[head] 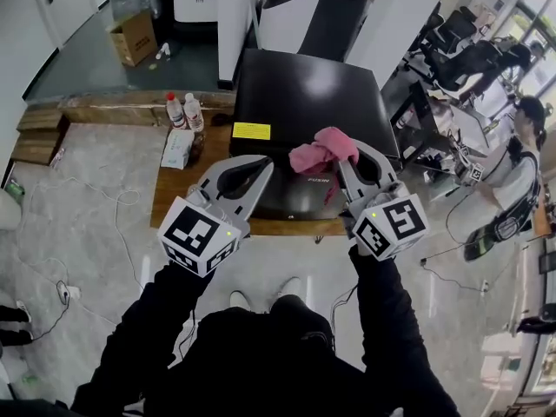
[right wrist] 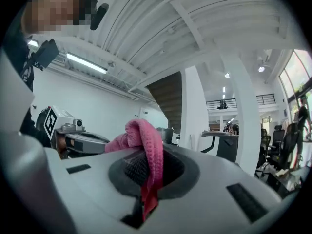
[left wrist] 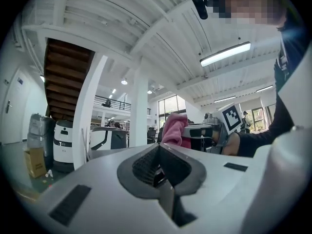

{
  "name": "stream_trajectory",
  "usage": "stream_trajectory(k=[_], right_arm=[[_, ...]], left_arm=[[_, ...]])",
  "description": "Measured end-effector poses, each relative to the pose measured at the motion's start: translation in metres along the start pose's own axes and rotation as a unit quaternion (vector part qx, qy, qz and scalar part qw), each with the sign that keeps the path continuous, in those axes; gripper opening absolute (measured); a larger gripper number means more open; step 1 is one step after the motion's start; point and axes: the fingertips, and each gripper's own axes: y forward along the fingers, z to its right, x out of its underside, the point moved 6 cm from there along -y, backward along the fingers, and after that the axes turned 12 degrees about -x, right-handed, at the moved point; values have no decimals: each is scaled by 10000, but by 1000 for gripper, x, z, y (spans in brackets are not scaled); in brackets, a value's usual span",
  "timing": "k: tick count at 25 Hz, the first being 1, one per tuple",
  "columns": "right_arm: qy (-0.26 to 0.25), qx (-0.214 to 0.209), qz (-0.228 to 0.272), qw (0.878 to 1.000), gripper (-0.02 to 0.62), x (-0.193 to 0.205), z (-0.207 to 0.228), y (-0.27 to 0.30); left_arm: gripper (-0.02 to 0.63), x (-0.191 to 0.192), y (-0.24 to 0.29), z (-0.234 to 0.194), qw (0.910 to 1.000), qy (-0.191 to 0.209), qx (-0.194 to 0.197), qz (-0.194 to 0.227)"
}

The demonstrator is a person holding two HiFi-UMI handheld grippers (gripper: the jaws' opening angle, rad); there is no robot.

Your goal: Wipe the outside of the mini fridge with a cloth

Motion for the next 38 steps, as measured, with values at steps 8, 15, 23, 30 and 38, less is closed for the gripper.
stream_trajectory(k=[8, 15, 23, 30, 38], right_arm=[[-832, -300, -275, 9957, 17, -44, 50, 80], [-1263, -545, -633, 9885, 17, -54, 113, 150], [-1738, -1006, -1472, 9685, 17, -33, 174, 239], [-2126, -957, -2376, 9430, 17, 21, 195, 311], [-3081, -1117, -3404, 8813, 17, 84, 177, 351]], left_arm=[[6, -40, 50, -62, 9983, 262, -502, 123], [6, -47, 114, -103, 9948, 202, -989, 115], [6, -46, 167, -143, 9853, 424, -1654, -7], [6, -23, 187, -194, 9845, 408, -1682, -279], [6, -3, 201, -221, 9876, 346, -1456, -473]])
